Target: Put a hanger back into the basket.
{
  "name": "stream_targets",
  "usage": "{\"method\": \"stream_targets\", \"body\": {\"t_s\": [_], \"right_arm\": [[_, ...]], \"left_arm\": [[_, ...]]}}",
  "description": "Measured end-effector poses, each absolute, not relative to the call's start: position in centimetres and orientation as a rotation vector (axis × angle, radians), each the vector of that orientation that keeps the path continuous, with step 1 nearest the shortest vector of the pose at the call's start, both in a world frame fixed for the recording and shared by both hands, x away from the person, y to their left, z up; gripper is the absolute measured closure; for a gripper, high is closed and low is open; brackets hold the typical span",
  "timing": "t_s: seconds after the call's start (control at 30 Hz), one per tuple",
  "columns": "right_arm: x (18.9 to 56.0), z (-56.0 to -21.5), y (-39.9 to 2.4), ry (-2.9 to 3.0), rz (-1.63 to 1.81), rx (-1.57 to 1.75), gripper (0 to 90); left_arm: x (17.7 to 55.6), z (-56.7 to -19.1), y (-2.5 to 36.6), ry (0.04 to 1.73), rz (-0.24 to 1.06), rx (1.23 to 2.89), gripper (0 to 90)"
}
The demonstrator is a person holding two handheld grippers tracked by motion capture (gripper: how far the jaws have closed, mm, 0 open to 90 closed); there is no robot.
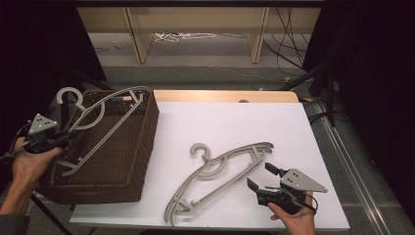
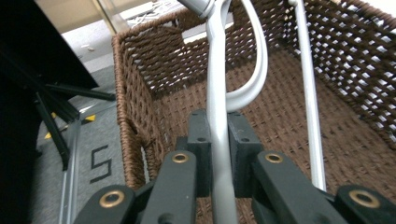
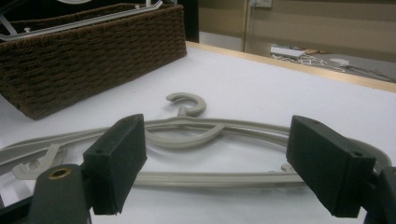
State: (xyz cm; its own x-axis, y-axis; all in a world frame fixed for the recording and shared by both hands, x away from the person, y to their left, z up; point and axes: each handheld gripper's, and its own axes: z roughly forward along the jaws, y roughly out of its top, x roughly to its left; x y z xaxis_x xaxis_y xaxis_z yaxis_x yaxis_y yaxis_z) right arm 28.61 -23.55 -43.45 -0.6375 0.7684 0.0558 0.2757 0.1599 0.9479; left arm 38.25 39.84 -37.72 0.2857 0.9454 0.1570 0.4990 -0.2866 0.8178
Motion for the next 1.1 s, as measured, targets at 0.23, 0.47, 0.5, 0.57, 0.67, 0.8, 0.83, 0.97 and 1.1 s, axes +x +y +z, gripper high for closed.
{"method": "stream_targets", "body": {"t_s": [0.23,0.47,0.5,0.57,0.67,0.8,0.83,0.97,1.1], "right_arm": [[28.6,-43.5,-23.7,1.999,1.480,0.999,21.0],[28.7,-43.5,-23.6,2.003,1.483,0.999,21.0],[28.7,-43.5,-23.7,2.002,1.485,0.998,21.0],[28.7,-43.5,-23.6,1.995,1.498,0.997,21.0],[28.7,-43.5,-23.7,2.001,1.492,0.999,21.0],[28.7,-43.5,-23.7,1.993,1.490,0.995,21.0],[28.7,-43.5,-23.7,1.993,1.490,0.995,21.0],[28.7,-43.5,-23.6,1.997,1.499,0.996,21.0],[28.8,-43.5,-23.6,1.995,1.484,0.996,21.0]], "left_arm": [[38.2,-38.1,40.6,1.290,0.875,1.928,81.8],[39.3,-38.9,39.7,1.286,0.845,2.070,81.8],[39.5,-39.2,39.5,1.299,0.830,2.081,81.8],[40.3,-40.3,39.1,1.324,0.814,2.124,81.8],[40.6,-41.0,38.8,1.358,0.788,2.148,81.5],[41.1,-41.7,39.3,1.414,0.716,2.176,81.0],[41.1,-41.7,39.3,1.414,0.716,2.176,81.1],[41.5,-42.4,39.5,1.449,0.702,2.206,80.5],[41.6,-42.6,39.7,1.501,0.705,2.202,73.8]]}}
